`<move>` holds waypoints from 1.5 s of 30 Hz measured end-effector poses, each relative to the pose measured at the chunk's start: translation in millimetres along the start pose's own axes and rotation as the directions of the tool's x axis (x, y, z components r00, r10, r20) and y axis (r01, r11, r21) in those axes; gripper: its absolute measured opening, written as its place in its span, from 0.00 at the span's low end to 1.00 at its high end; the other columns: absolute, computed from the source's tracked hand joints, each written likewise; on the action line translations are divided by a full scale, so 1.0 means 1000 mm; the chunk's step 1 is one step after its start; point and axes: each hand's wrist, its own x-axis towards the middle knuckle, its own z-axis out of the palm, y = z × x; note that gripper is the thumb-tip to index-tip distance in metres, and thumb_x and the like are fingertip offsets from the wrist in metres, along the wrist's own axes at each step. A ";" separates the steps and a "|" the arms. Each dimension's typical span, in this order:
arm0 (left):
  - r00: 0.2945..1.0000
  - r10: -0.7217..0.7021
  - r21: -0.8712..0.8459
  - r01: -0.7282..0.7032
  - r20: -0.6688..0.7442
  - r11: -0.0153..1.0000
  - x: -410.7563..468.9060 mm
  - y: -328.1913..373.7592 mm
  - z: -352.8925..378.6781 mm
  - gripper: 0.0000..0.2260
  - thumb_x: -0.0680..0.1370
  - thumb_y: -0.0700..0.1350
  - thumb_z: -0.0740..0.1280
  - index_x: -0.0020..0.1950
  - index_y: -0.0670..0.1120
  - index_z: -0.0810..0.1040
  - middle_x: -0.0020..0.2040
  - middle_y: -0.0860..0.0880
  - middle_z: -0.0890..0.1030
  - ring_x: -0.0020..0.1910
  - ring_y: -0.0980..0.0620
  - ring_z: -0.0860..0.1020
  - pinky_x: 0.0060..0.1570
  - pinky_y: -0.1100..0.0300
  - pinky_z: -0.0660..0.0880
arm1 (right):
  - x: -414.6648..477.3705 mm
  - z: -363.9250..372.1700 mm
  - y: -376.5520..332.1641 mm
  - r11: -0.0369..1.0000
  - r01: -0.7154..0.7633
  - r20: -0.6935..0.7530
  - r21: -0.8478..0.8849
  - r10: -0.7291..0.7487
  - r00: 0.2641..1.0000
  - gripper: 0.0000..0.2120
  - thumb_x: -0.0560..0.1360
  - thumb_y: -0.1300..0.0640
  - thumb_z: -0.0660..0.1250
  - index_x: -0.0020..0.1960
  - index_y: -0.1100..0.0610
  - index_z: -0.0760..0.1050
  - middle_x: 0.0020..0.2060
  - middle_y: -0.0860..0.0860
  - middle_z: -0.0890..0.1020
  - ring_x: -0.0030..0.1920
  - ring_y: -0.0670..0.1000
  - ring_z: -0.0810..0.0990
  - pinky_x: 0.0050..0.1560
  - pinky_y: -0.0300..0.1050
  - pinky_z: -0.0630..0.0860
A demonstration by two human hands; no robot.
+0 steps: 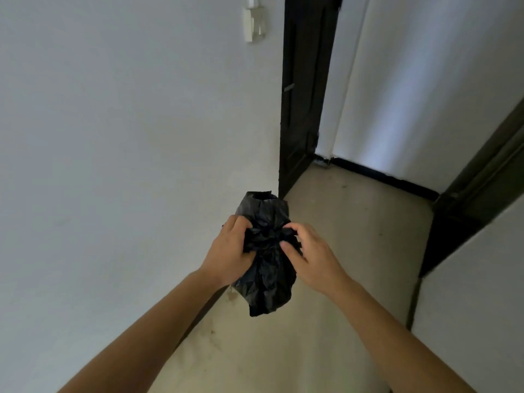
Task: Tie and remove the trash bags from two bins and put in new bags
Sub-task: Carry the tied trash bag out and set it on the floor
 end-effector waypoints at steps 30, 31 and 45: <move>0.681 -0.611 0.121 0.622 0.405 0.773 0.452 -0.331 0.418 0.11 0.75 0.38 0.63 0.57 0.45 0.71 0.55 0.46 0.71 0.52 0.46 0.72 0.43 0.60 0.69 | 0.406 0.177 0.547 0.780 -0.610 0.255 -0.137 0.623 0.739 0.10 0.77 0.53 0.69 0.54 0.58 0.75 0.48 0.56 0.82 0.44 0.57 0.83 0.45 0.51 0.78; 0.665 -0.608 0.191 0.592 0.433 0.783 0.445 -0.353 0.440 0.13 0.76 0.40 0.63 0.61 0.45 0.72 0.58 0.44 0.70 0.57 0.44 0.71 0.48 0.57 0.71 | 0.404 0.198 0.567 0.762 -0.631 0.268 -0.146 0.645 0.716 0.10 0.77 0.53 0.69 0.53 0.58 0.75 0.48 0.56 0.82 0.45 0.58 0.83 0.45 0.49 0.77; 0.602 -0.627 0.284 0.570 0.495 0.771 0.387 -0.543 0.596 0.18 0.80 0.43 0.59 0.70 0.47 0.69 0.58 0.43 0.78 0.56 0.42 0.77 0.53 0.52 0.73 | 0.393 0.388 0.706 0.771 -0.605 0.375 -0.199 0.631 0.680 0.14 0.84 0.53 0.58 0.62 0.56 0.78 0.58 0.53 0.83 0.58 0.54 0.81 0.54 0.40 0.70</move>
